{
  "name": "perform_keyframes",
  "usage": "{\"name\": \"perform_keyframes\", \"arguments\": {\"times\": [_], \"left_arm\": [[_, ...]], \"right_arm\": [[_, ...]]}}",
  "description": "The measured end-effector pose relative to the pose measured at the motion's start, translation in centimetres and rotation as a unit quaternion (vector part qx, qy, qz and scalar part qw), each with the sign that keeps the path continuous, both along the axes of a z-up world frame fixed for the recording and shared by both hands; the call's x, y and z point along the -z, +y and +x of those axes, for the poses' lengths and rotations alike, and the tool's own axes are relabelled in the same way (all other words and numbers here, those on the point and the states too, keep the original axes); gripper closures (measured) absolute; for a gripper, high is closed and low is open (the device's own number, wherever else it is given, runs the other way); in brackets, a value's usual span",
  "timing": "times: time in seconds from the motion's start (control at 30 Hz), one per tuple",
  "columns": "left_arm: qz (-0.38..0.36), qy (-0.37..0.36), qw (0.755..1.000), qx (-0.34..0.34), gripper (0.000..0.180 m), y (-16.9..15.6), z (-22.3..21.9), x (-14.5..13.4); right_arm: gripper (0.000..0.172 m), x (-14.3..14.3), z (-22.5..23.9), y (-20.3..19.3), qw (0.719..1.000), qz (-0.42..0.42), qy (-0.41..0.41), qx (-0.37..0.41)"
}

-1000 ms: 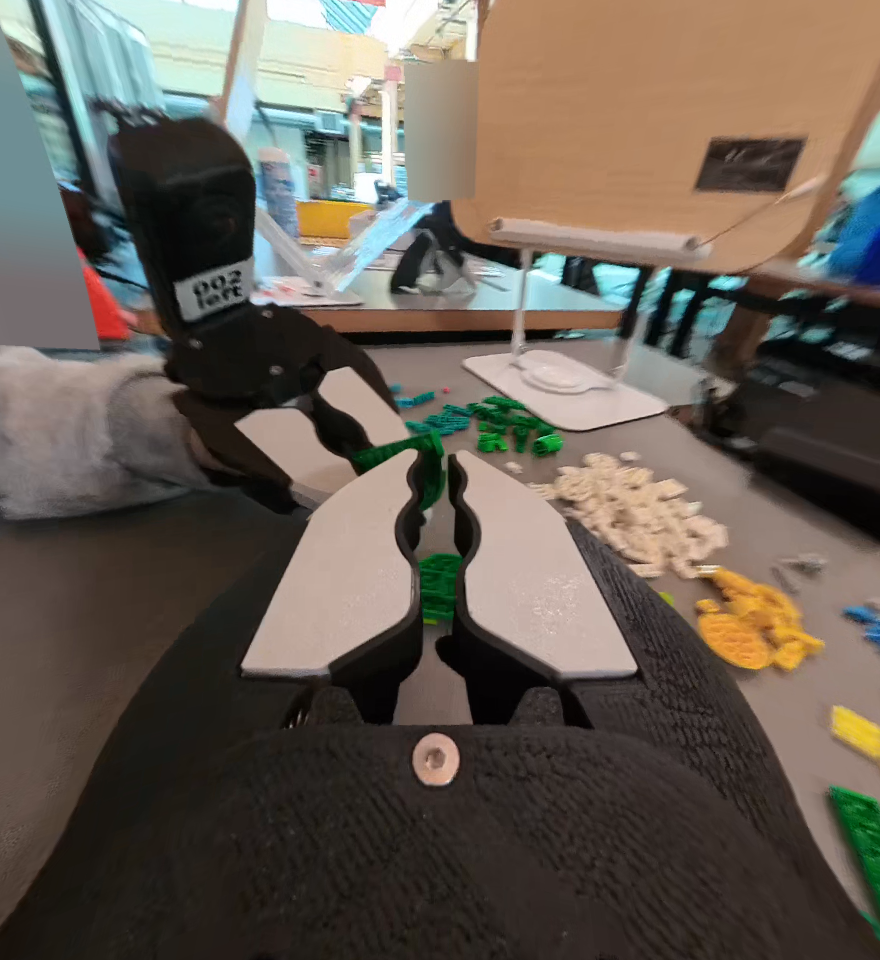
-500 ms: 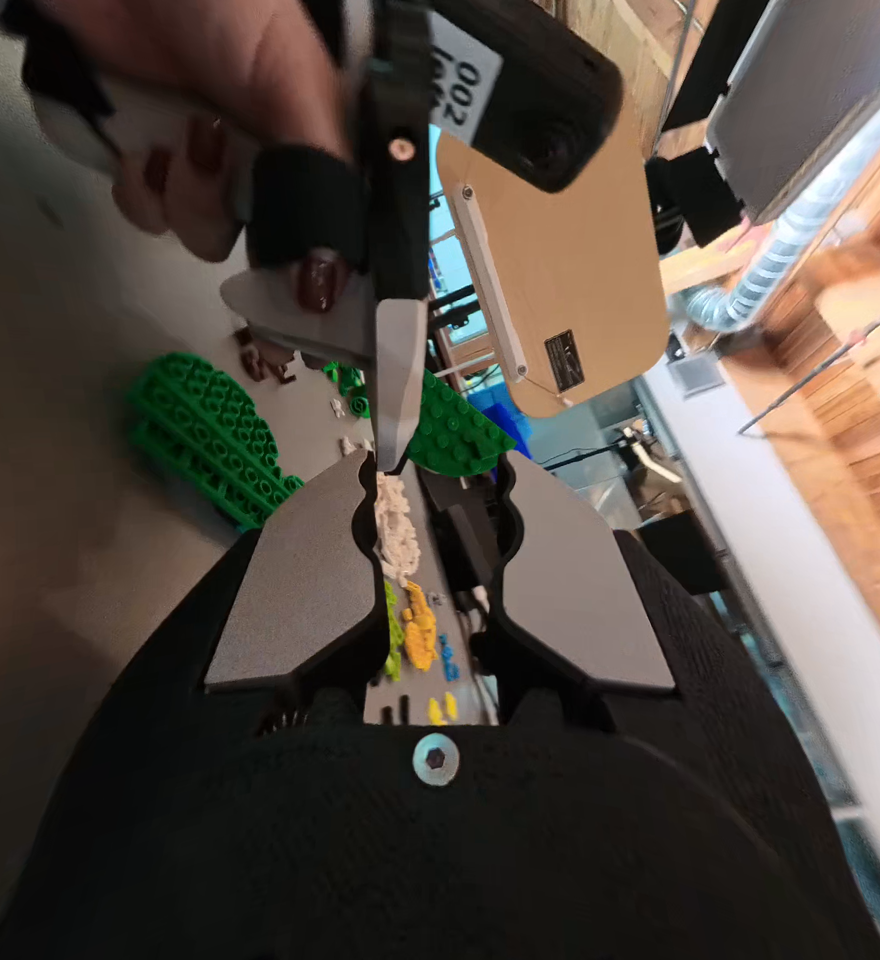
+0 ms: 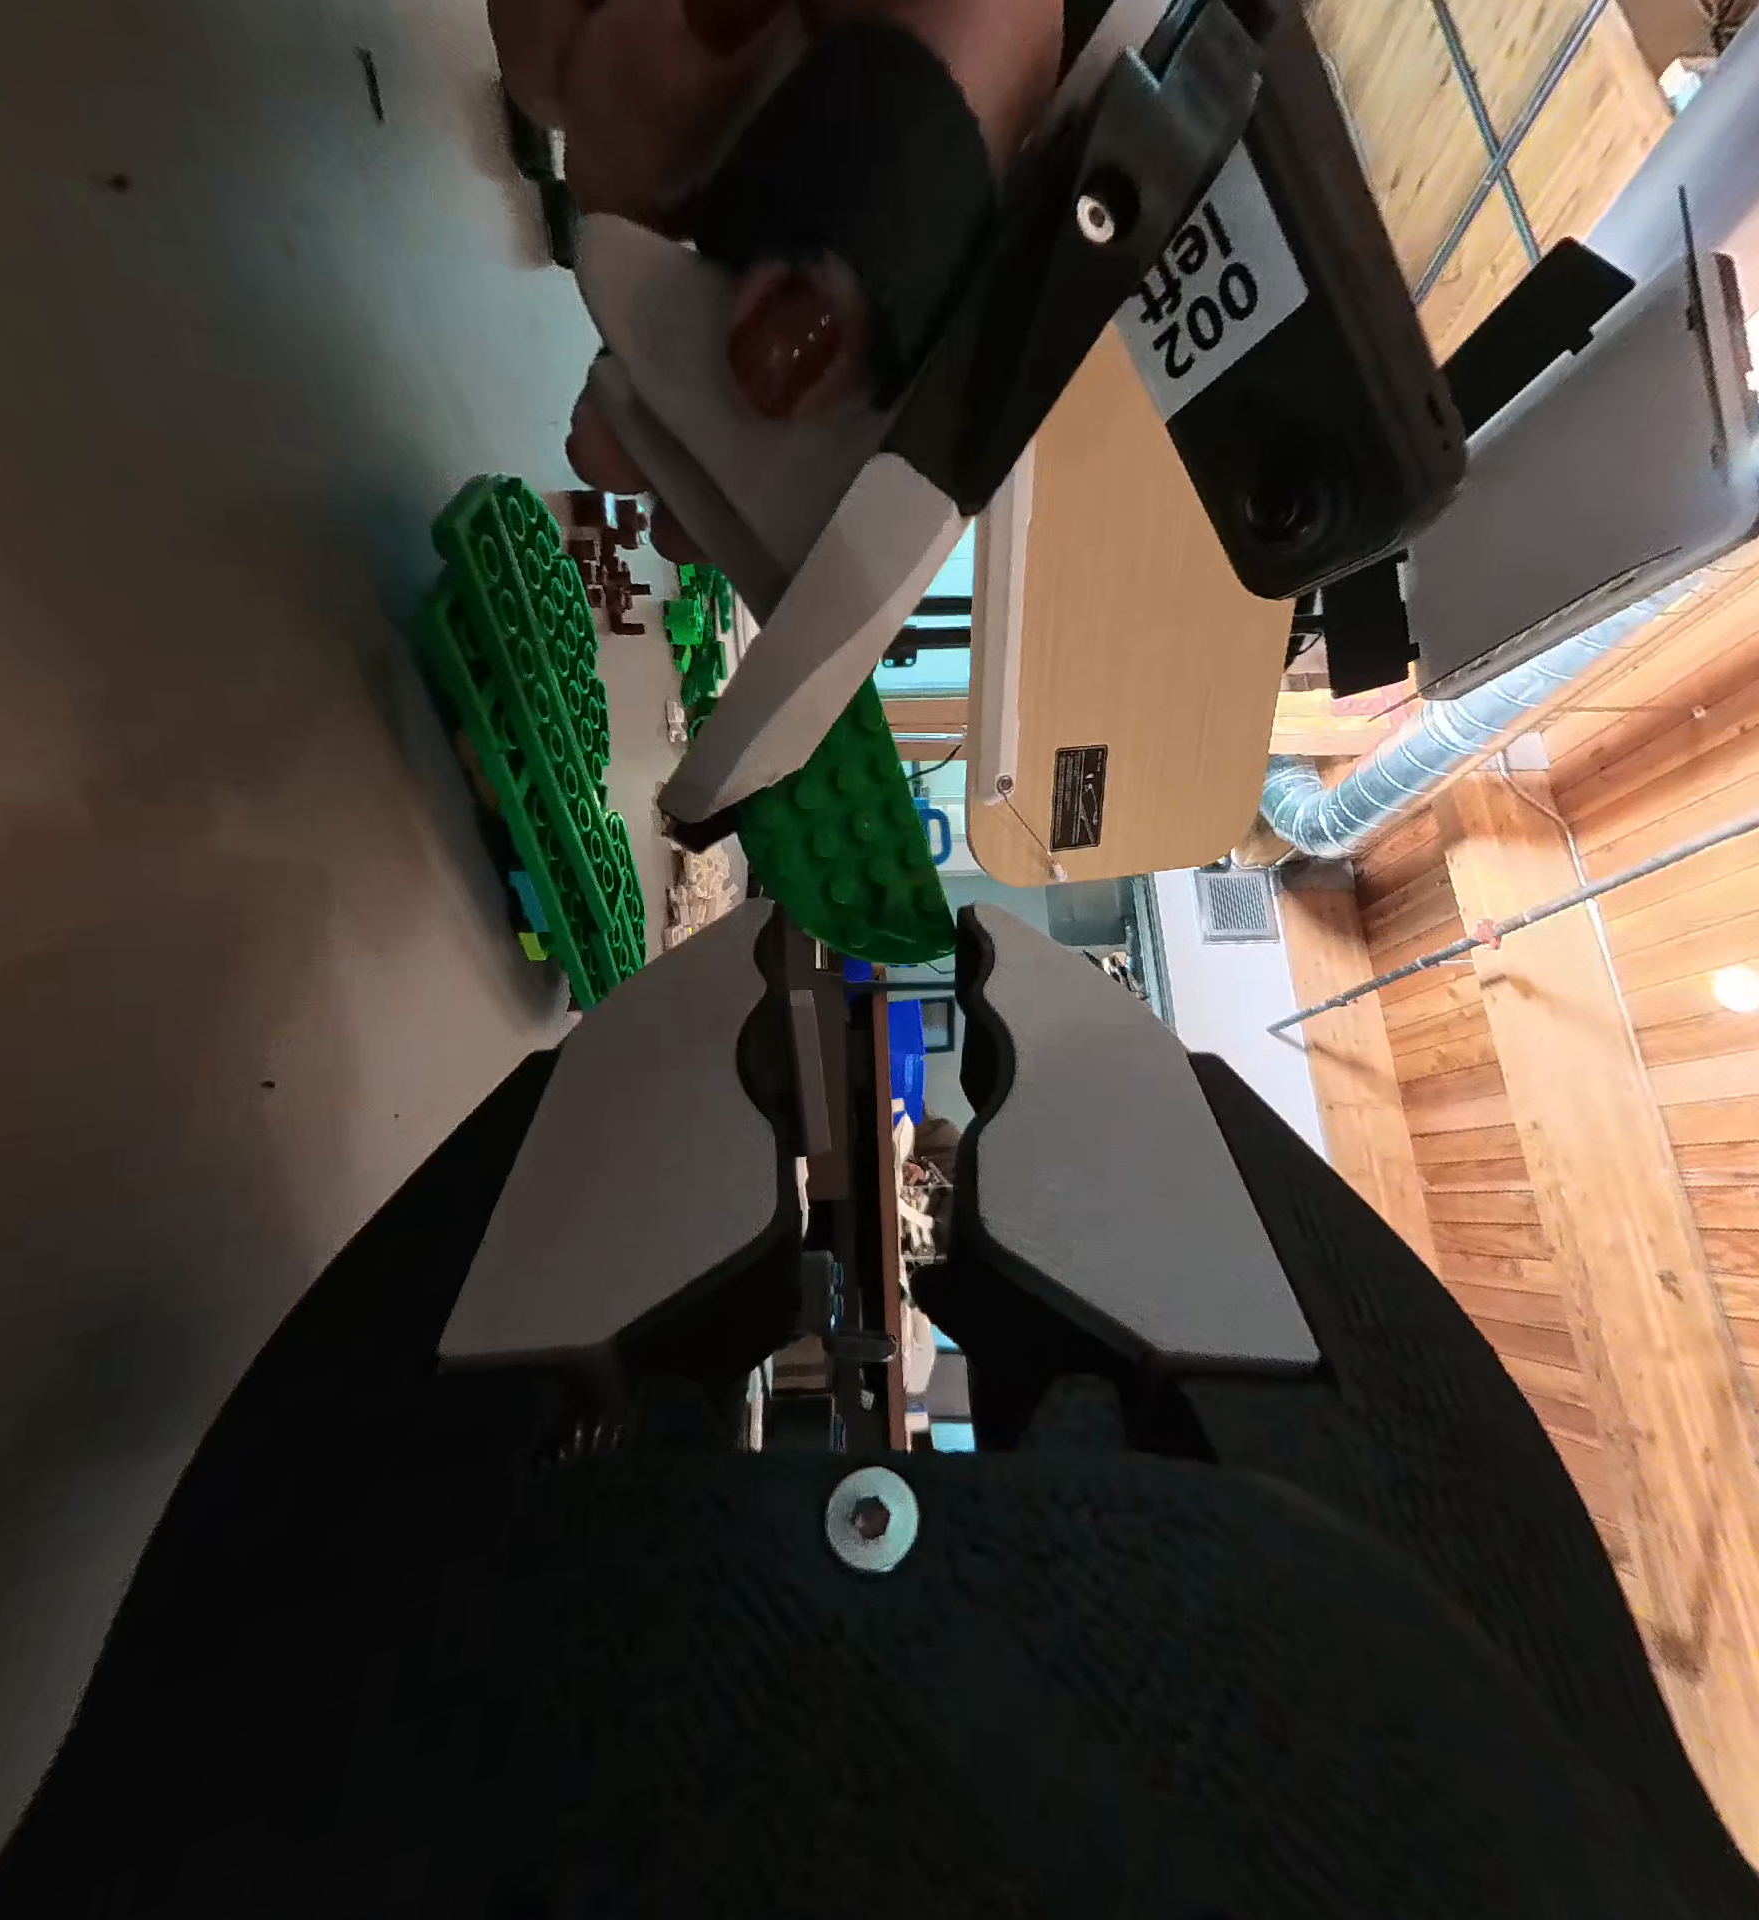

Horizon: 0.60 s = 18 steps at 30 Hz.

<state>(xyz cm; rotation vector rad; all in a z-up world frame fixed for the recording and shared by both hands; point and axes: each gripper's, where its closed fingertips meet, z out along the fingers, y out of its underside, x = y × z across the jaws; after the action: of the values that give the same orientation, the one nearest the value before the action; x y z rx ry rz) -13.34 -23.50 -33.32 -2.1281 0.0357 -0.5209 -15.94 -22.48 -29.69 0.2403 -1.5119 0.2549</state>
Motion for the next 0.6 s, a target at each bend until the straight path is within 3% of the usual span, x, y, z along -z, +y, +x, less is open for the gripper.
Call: {"name": "perform_keyframes", "arguments": {"times": [0.2, 0.6], "left_arm": [[0.018, -0.014, 1.0, -0.007, 0.176, 0.3, 0.1, -0.5], [0.072, 0.045, 0.993, -0.084, 0.175, 1.5, -2.3, -0.8]], "right_arm": [[0.143, -0.5, 0.2, 0.2, 1.0, -0.001, 0.016, -0.003], [0.147, 0.5, -0.8, 1.2, 0.998, 0.049, 0.025, 0.039]]}}
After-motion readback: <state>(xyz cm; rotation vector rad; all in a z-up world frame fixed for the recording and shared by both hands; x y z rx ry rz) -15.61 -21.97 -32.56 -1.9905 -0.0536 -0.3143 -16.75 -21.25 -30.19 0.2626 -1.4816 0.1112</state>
